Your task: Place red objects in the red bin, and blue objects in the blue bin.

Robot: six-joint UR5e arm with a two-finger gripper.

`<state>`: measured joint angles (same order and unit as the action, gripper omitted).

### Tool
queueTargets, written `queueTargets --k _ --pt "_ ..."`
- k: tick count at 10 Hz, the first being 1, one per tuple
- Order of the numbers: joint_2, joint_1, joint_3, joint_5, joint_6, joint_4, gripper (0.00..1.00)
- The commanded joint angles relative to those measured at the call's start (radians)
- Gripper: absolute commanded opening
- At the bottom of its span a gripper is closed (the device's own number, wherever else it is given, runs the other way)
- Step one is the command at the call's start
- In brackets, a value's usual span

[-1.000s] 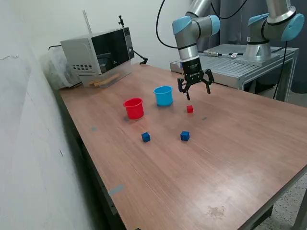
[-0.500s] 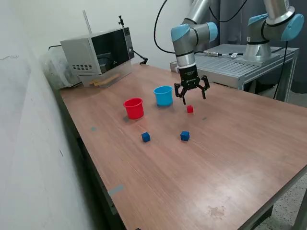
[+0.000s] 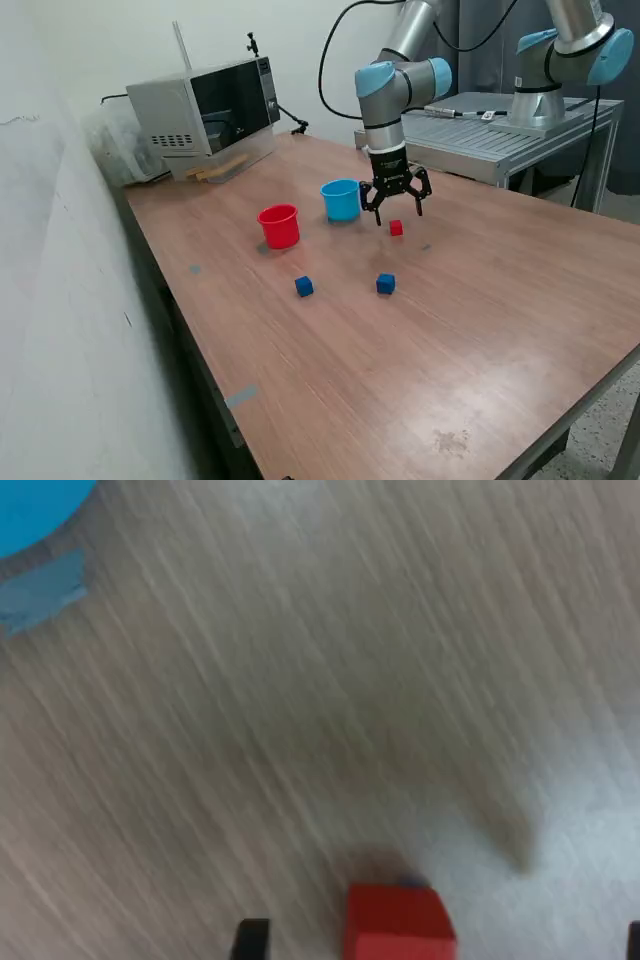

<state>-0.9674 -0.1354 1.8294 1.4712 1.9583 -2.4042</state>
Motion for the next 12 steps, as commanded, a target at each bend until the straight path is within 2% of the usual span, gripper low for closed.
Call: queueTargets --k 1,6,9,10,11,12 --pt "0.019 0.002 -0.018 -0.003 0.033 -0.012 0.0" --pt "0.019 -0.007 -0.025 -0.003 0.033 -0.012 0.0" --pt "0.019 -0.009 -0.027 0.011 0.037 -0.012 0.0" --pt "0.01 -0.009 -0.027 0.032 0.043 -0.01 0.0" --pt "-0.014 -0.009 -0.028 0.032 0.069 -0.01 0.0" --pt "-0.043 -0.01 -0.089 0.031 0.12 0.003 0.0"
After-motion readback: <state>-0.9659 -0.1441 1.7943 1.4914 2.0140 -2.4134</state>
